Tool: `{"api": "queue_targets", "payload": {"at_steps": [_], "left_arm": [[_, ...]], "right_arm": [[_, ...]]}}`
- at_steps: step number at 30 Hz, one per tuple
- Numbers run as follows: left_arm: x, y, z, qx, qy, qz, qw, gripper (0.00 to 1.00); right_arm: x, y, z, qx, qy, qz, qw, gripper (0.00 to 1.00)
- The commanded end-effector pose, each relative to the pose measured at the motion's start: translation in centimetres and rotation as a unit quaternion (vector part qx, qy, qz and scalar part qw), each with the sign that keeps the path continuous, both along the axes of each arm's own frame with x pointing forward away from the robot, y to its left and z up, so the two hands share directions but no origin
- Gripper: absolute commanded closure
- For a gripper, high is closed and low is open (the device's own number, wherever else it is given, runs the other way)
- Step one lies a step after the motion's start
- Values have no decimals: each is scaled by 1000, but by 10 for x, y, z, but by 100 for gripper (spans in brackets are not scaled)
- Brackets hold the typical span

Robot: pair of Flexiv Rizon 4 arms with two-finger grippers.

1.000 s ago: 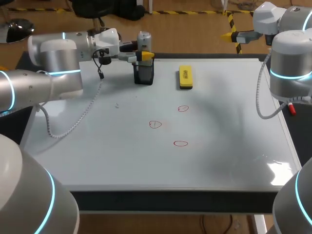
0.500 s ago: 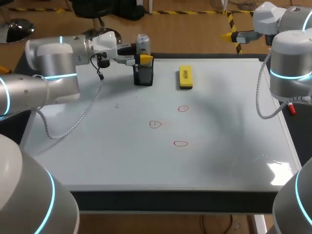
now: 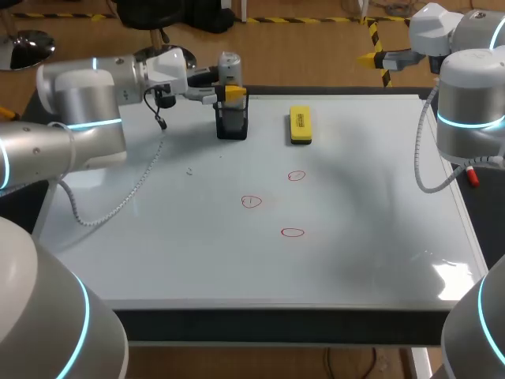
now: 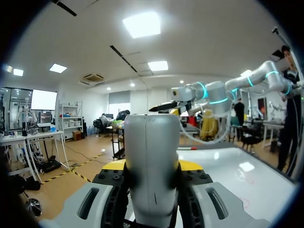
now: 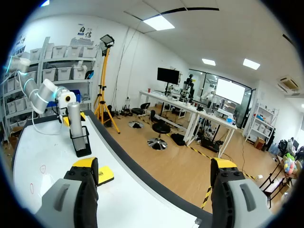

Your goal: Pick up the inspection probe, press it on each red-marked spot on the whiteboard one by one, put down the probe, pick up the eraser, and wipe off all the red marks.

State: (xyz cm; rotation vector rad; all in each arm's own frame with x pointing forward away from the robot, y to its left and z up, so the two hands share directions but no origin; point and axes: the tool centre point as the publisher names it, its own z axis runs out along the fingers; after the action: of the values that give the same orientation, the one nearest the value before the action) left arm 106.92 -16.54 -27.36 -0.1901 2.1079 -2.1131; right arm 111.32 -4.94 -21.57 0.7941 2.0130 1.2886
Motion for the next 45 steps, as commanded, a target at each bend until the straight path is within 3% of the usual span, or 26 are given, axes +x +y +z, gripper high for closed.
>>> {"api": "queue_targets", "payload": {"at_steps": [1,16,27,45], "left_arm": [[1,1,7,3,3,0,1000,100],[12,3,46,5,-21,4,1000,100],[18,9,76,11,-20,9,1000,100],[-3,28,121,16,-28,15,999,100]], "right_arm": [[0,0,0,0,0,0,1000,0],[0,0,0,0,0,0,1000,0],[0,0,0,0,0,0,1000,0],[0,0,0,0,0,0,1000,0]]}}
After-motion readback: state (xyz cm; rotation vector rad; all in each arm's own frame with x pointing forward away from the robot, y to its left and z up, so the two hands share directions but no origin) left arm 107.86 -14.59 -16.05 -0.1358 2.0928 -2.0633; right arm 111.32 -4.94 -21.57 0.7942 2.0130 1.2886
